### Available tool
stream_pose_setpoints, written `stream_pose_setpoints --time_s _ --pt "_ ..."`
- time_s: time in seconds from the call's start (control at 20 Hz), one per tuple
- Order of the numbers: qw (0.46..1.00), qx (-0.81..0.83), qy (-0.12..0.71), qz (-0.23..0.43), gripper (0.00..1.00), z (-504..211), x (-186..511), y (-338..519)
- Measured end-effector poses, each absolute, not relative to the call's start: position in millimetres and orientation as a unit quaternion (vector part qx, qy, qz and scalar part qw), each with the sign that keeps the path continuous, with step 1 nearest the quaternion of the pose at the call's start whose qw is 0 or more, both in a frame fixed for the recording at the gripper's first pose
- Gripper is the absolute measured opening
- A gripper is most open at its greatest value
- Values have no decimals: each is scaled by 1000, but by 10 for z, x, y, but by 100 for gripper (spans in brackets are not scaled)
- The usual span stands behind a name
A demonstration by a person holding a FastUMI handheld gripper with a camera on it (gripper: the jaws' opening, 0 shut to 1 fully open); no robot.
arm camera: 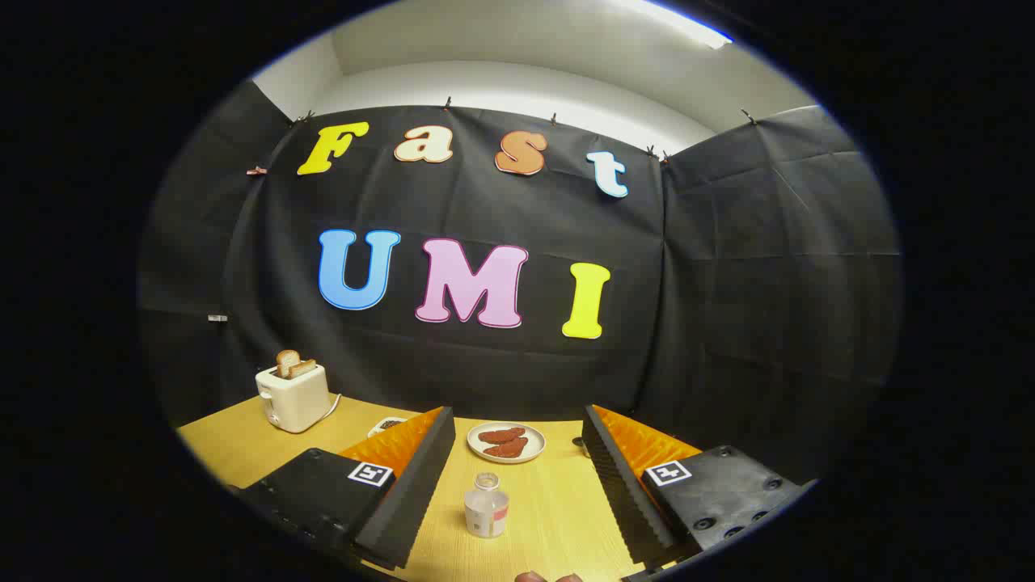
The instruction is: Take the bottle from table, then pour the juice into the cup, finally place the bottle on the coaster
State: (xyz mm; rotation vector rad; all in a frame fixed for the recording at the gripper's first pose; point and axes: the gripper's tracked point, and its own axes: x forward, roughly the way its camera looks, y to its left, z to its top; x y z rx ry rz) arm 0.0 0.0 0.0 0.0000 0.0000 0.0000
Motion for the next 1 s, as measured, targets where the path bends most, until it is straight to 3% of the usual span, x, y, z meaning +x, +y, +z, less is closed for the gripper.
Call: stream_pose_setpoints --time_s 1.0 --pt "999 11 28 33 97 -247 69 246"
